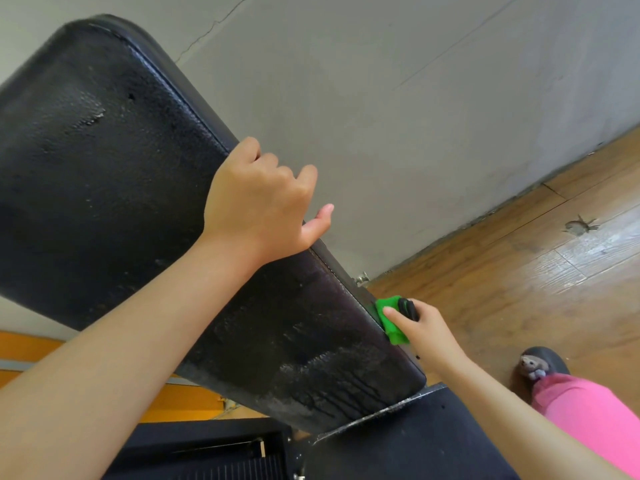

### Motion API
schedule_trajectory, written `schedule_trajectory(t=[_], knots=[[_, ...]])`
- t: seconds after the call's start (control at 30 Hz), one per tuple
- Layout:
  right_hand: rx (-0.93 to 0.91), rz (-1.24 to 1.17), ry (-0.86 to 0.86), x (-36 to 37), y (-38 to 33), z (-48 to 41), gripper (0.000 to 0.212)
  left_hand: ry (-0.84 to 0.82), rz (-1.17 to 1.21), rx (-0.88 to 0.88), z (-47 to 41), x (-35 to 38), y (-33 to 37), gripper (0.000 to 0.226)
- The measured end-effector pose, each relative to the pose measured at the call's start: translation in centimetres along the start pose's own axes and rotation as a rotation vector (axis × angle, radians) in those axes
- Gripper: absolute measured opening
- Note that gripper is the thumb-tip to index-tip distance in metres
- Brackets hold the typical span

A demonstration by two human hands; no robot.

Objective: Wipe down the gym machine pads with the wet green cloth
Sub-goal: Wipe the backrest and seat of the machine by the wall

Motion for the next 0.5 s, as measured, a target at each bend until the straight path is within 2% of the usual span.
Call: schedule_trajectory(t=[0.23,0.37,0.5], knots=[[0.216,0.235,0.045,-1.9,8.9,-1.6,0.031,0.024,-0.010,-0.021,0.1,0.1,0.1,0.045],[0.171,0.243,0.073,-1.6,7.5,-1.5,0.021,0.044,-0.029,-0.035,0.0,0.1,0.2,0.045],[0.017,0.042,0.032,-0.5,2.1,-1.1,0.008,0.045,-0.029,-0.041,0.0,0.2,0.2,0.045]])
Point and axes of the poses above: each hand's wrist, its own z-axis away from the middle knuckle, its own x-axis out of the palm, y = z × x, the point moved 2 cm from there along -z, towards the middle knuckle, and after that the axes turned 3 degrees about z, right-handed, at the moved point
